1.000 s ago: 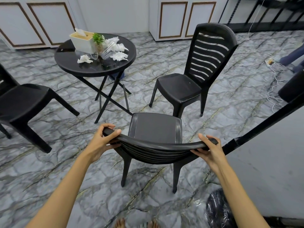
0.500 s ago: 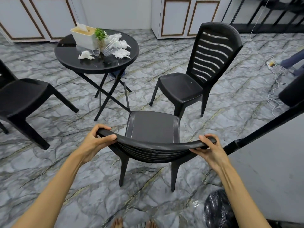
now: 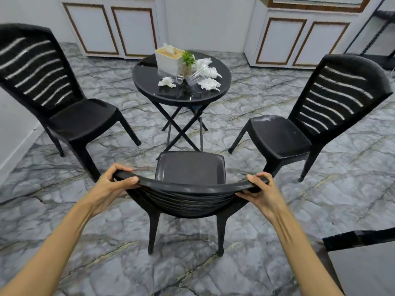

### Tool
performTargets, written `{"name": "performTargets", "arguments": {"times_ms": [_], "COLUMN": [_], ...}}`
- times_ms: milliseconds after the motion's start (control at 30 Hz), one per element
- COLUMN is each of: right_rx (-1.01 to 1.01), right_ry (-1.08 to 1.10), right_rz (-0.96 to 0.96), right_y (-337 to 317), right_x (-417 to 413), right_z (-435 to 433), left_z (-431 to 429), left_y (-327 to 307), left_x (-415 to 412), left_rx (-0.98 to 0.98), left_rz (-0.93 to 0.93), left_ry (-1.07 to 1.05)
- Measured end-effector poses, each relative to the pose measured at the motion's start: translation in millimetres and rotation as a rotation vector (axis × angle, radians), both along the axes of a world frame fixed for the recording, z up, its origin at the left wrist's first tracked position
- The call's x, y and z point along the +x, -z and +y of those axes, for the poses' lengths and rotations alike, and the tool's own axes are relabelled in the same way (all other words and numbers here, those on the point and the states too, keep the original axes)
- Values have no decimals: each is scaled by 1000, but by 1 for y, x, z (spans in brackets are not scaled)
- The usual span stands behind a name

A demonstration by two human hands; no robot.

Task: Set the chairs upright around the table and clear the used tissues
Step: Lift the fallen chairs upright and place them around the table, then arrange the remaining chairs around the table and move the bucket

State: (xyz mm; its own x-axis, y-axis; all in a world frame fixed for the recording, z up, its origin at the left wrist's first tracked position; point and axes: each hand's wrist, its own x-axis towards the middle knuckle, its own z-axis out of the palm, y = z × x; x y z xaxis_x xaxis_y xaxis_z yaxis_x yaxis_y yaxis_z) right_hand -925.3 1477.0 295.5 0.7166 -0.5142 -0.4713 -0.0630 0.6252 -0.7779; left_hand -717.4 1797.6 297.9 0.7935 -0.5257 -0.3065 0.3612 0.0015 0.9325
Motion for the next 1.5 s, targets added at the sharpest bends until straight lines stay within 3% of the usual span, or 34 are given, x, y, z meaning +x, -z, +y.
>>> {"name": "performTargets", "arguments": {"times_ms": [333, 767, 967, 1133, 1200, 1367, 1500], "right_rx": [-8, -34, -324, -827, -934, -1151, -1304], "right_ry": [-82, -142, -183, -197, -166, -283, -544], "right_rz": [-4, 41, 333, 516, 560, 399, 265], "right_y": [5, 10, 0, -4, -14, -57, -71], "right_x": [56, 47, 39, 27, 33, 95, 177], "right_z": [3, 7, 19, 29, 33, 84, 163], "left_z": [20, 22, 28, 33, 41, 84, 133], "left_y": [10, 7, -6, -11, -15, -33, -46], "left_x": [28, 16, 2, -7, -8, 13, 56], "left_rx": [0, 64, 345, 488, 491, 554, 713], "left_rz": [7, 112, 8, -162, -181, -240, -329], "left_ry": [-73, -53, -22, -51, -45, -30, 12]}}
